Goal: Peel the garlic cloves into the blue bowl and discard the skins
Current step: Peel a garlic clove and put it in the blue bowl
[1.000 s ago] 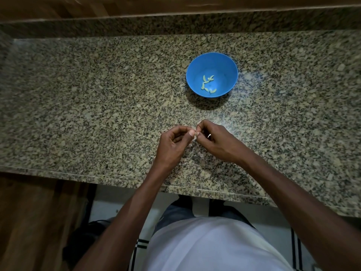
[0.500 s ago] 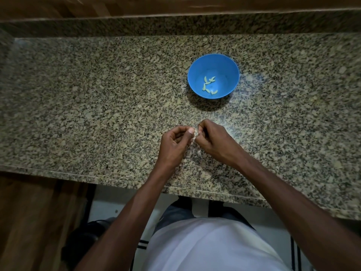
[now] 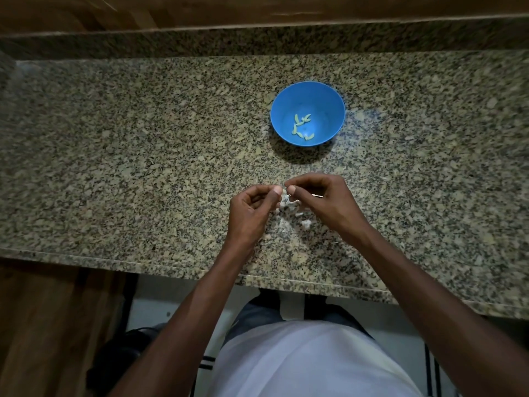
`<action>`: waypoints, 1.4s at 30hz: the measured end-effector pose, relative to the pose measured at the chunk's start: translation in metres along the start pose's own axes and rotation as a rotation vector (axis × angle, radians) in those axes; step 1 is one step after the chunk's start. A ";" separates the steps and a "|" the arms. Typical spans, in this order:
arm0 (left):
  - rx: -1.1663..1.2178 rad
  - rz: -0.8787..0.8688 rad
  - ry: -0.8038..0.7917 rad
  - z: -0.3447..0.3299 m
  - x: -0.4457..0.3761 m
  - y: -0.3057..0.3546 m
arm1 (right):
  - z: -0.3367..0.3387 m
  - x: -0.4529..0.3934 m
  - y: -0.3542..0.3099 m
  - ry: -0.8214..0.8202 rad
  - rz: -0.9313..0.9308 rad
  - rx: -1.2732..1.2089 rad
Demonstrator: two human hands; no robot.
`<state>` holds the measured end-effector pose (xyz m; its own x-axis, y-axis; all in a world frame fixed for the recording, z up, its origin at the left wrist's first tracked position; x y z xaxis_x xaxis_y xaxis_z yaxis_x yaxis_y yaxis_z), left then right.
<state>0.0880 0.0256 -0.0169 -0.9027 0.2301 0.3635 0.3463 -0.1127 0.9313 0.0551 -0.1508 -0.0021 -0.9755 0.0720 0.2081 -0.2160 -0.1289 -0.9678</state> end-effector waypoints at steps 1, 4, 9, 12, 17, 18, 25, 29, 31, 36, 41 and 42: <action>-0.003 -0.008 -0.001 0.000 0.001 0.001 | -0.001 0.000 -0.001 0.002 -0.006 0.004; -0.022 -0.029 -0.001 0.001 0.003 0.003 | -0.005 0.000 -0.002 -0.001 -0.014 0.078; -0.055 -0.034 0.007 0.003 0.003 0.001 | -0.009 0.000 0.000 0.001 -0.032 0.153; -0.058 -0.045 0.022 0.003 0.005 0.000 | -0.011 0.001 0.004 0.018 -0.082 -0.010; -0.038 -0.068 0.080 -0.002 0.006 0.002 | -0.025 0.003 0.020 0.078 -0.278 -0.432; -0.021 -0.063 0.097 -0.002 0.005 0.001 | -0.028 0.004 0.022 0.079 -0.304 -0.474; 0.145 0.011 0.126 0.004 0.004 -0.001 | -0.028 0.006 0.026 0.017 -0.306 -0.420; 0.221 0.042 0.113 0.009 0.004 -0.004 | -0.018 0.009 0.024 0.006 -0.277 -0.154; 0.242 0.047 0.109 0.010 0.003 -0.005 | -0.014 0.009 0.021 0.010 -0.225 0.046; 0.240 0.052 0.107 0.007 0.005 -0.008 | -0.013 0.007 0.004 0.050 -0.029 0.076; 0.240 0.046 0.111 0.004 0.008 -0.011 | -0.019 0.006 -0.007 0.081 0.042 0.102; 0.237 0.046 0.110 0.004 0.007 -0.011 | -0.019 0.006 -0.008 0.089 0.050 0.115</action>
<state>0.0785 0.0328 -0.0245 -0.9025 0.1217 0.4131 0.4260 0.1121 0.8977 0.0521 -0.1307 0.0041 -0.9785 0.1498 0.1420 -0.1760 -0.2464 -0.9531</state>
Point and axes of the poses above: each hand's wrist, its own x-axis away from the middle knuckle, its own z-axis out of the back of the hand, y = z × x, the point moved 6 cm from there along -x, towards the middle knuckle, and after that the axes turned 4 degrees about -y, right-handed, at the moved point
